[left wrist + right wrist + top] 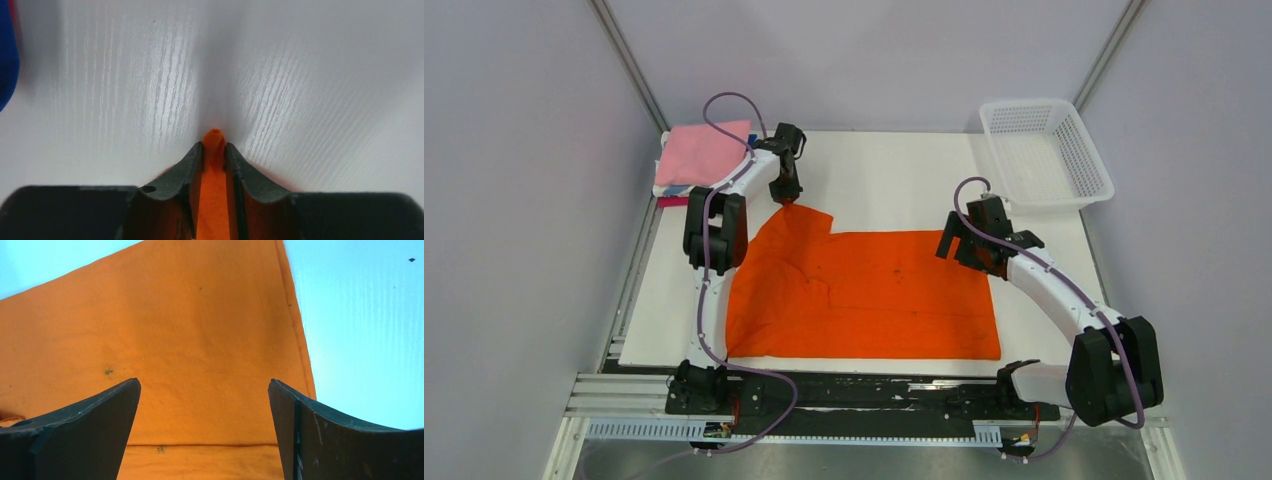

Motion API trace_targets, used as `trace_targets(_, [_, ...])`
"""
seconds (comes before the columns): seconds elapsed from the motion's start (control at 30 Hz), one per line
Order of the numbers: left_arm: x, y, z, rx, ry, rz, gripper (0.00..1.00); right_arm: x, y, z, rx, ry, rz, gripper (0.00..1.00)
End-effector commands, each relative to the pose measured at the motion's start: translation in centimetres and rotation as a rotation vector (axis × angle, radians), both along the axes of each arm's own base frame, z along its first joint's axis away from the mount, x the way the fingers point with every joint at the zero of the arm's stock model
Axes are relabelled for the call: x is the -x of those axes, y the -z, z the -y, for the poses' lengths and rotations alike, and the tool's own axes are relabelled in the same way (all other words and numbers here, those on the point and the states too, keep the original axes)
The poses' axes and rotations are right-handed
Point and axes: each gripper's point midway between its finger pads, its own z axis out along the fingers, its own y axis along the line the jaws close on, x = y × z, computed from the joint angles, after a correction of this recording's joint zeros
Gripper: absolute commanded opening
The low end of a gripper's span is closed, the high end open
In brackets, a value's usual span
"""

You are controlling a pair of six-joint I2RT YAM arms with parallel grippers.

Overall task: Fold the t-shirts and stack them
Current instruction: Grab the side of the flattened tshirt furthest away from the robot with both arms

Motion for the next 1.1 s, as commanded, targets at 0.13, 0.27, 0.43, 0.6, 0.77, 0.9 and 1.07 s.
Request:
trace_targets(0.13, [1.1, -1.8, 0.6, 0.036, 0.019, -0.009, 0.01, -2.5, -1.1, 1.8, 0.049, 0.102, 0.056, 1.0])
trace_targets(0.27, [1.2, -2.7, 0.9, 0.04, 0.033, 0.01, 0.0, -4.7, -1.4, 2.7, 0.1, 0.166, 0.067, 1.0])
trace_targets(0.43, [1.6, -4.8, 1.7, 0.041, 0.063, 0.061, 0.0, -8.3, -1.5, 3.6, 0.139, 0.237, 0.053, 0.98])
trace_targets(0.6, [2.4, -6.7, 2.0, 0.039, 0.073, 0.097, 0.0, -11.7, 0.0, 4.2, 0.239, 0.251, -0.001, 0.9])
trace_targets(0.77, [3.6, -7.5, 1.9, 0.033, 0.078, 0.114, 0.0, -14.2, 2.3, 4.1, 0.284, 0.251, -0.056, 0.79])
trace_targets(0.9, [4.6, -8.1, 2.0, 0.038, 0.092, 0.13, 0.0, -14.6, 4.0, 4.0, 0.316, 0.228, -0.123, 0.71])
trace_targets(1.07, [5.7, -8.9, 1.9, 0.042, 0.102, 0.148, 0.0, -13.4, 5.1, 4.5, 0.339, 0.25, -0.168, 0.67])
